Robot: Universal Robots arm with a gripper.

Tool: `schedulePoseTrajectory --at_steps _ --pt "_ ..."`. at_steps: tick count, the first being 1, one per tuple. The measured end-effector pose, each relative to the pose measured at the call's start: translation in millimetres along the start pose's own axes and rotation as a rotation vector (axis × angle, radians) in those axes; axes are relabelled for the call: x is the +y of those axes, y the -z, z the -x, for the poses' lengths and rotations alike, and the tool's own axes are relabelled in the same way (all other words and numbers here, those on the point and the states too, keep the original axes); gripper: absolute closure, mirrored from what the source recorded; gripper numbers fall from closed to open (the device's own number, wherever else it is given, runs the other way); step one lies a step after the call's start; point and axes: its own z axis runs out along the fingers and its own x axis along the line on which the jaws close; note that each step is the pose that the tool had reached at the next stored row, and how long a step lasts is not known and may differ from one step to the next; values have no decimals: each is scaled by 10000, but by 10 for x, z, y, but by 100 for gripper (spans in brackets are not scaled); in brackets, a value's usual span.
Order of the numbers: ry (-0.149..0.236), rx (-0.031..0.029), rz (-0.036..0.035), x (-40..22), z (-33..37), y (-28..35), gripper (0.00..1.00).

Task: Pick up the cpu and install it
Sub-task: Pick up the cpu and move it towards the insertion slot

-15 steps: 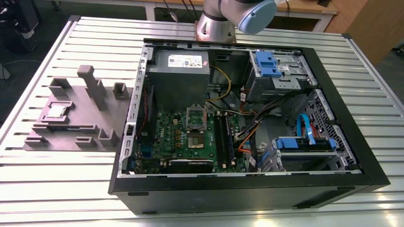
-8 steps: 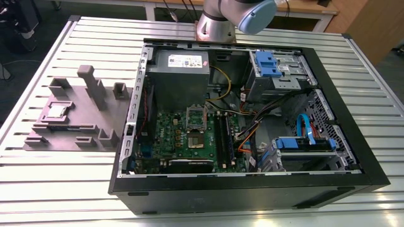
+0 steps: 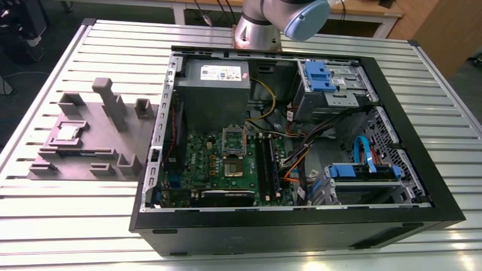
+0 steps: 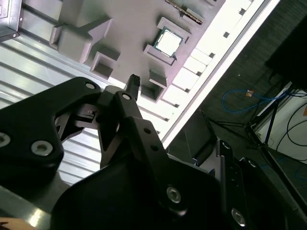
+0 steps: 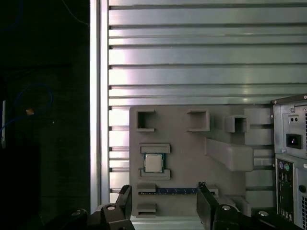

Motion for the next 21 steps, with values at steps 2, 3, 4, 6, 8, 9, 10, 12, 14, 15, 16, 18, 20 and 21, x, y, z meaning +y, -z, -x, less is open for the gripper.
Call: schedulePoseTrajectory --at_steps 2,3,4,6,8,9,10,12,14,15,16,18,20,21 --pt "0 -1 1 0 0 -15 35" --pt "0 -2 1 0 0 -15 35" --pt "0 -2 1 0 0 -15 35" --pt "0 -1 1 0 1 -15 35" --pt "0 -2 1 -1 1 -35 35" --pt "0 -1 1 -1 1 -35 35" --pt "0 -2 1 -1 1 -35 35" --pt "0 -1 1 -1 1 -35 35" --pt "0 -2 1 -1 0 -36 35" --pt "1 -2 1 -1 0 -36 35" --pt "0 -2 1 -1 -1 -38 35" --pt "0 -5 3 -2 -5 -47 35" --pt "0 -1 -3 -3 -5 -70 35" --pt "0 -1 -8 -4 -5 -88 35"
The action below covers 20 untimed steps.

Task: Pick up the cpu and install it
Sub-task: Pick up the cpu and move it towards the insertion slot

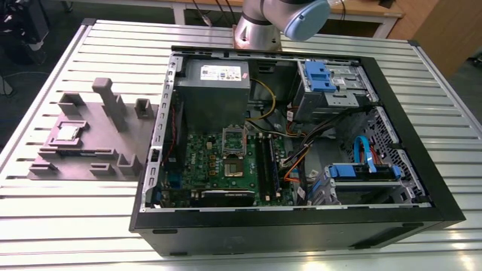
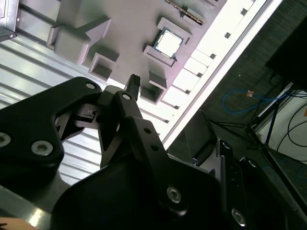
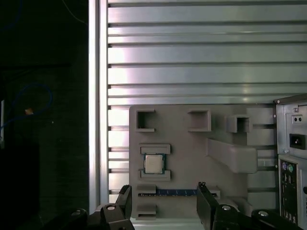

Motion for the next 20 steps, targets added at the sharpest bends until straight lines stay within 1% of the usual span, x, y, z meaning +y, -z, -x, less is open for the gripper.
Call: schedulePoseTrajectory --at_steps 4,12,20 --pt "-1 2 -9 -2 -6 -66 35" --pt "-1 2 -8 -5 -44 -103 35" --pt "0 3 -8 -8 -47 -165 35"
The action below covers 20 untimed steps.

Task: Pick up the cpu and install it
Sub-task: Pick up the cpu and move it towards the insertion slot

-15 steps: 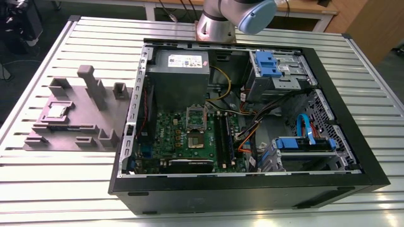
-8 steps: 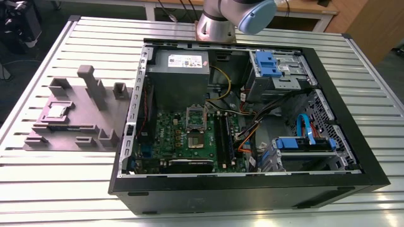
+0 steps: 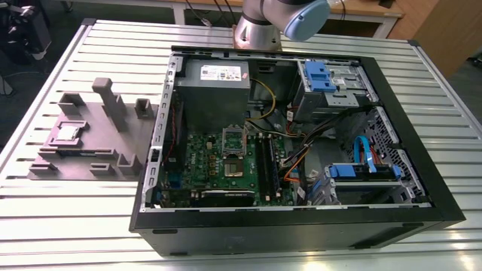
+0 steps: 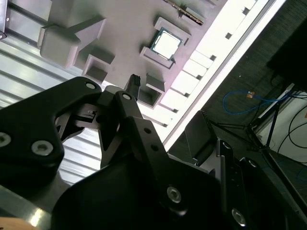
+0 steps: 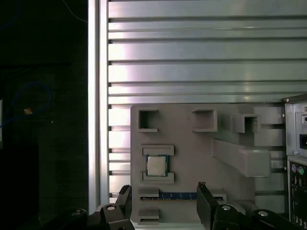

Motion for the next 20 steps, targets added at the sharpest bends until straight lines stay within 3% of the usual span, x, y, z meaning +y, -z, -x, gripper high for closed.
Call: schedulePoseTrajectory --at_steps 10,11,12,20 --pt "0 2 -1 -1 -1 -37 35" --pt "0 2 0 -5 0 -117 35" --pt "0 2 -1 -7 0 -156 35" --pt "0 2 -1 -19 1 -182 35"
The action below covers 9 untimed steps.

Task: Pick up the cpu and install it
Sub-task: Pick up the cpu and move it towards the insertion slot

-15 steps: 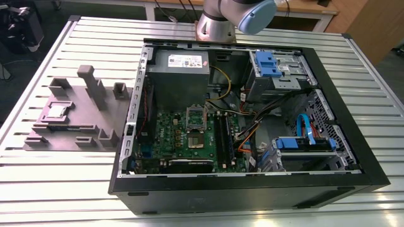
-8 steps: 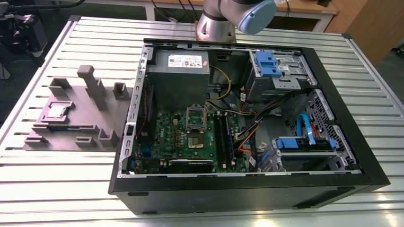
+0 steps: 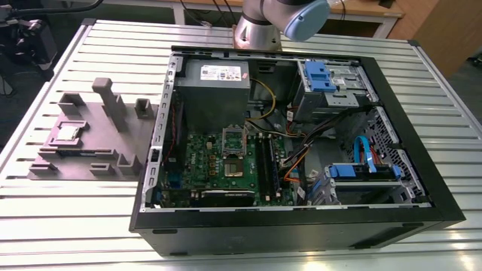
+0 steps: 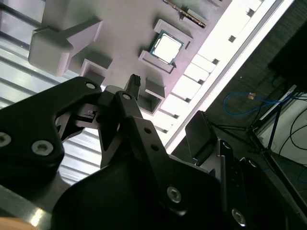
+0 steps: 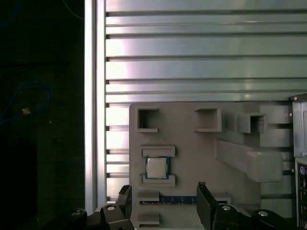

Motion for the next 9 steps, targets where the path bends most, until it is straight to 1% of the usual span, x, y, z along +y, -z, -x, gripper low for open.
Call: schedulePoseTrajectory --at_steps 3,9 --pt "-2 -3 0 -4 0 -22 35" --pt "0 -11 -1 -18 0 -125 35"
